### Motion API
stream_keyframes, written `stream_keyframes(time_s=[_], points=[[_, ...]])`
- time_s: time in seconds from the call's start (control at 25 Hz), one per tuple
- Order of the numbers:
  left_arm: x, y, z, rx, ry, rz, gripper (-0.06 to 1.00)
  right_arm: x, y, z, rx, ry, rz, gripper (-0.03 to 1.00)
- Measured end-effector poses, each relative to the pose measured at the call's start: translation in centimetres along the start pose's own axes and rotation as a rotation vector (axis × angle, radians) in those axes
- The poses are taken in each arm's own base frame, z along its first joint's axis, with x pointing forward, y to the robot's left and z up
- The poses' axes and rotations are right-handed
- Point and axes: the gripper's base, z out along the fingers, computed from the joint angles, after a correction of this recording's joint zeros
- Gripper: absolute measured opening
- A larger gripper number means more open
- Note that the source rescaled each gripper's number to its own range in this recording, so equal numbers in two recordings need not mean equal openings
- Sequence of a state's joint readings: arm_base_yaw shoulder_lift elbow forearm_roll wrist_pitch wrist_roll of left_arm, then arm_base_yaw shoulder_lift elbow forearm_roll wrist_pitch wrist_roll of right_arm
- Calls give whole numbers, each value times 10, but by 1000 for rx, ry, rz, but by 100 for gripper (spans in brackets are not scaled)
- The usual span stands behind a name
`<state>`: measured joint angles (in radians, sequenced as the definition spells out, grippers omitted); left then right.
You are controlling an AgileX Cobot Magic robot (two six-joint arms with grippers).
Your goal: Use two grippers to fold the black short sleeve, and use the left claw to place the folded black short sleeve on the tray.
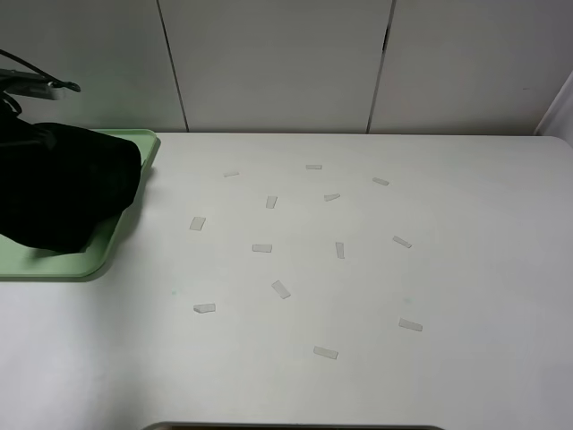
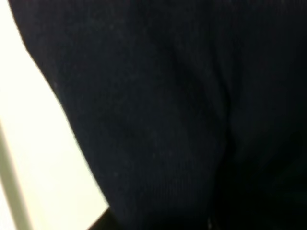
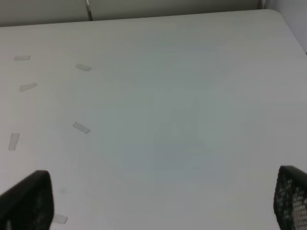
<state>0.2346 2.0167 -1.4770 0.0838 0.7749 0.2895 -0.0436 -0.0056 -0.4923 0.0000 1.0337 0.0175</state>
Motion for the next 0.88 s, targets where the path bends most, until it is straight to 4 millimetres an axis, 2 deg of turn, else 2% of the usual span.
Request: stream_keyframes(time_s=[0.28, 0.36, 0.48, 0.52, 0.68, 0.88], points=[[0, 1, 0, -4, -4, -1, 13, 0, 0, 0, 0, 0, 0, 100], [0, 1, 0, -4, -5, -1, 25, 0, 0, 0, 0, 0, 0, 100], [0, 2, 0, -9, -7, -4, 76, 0, 0, 0, 0, 0, 0, 100], [0, 3, 0, -11, -7, -6, 85, 0, 0, 0, 0, 0, 0, 100], [-1, 4, -8, -11, 0, -26, 97, 0, 0, 0, 0, 0, 0, 100], [-6, 6, -46, -19, -38, -55, 99, 0, 0, 0, 0, 0, 0, 100]])
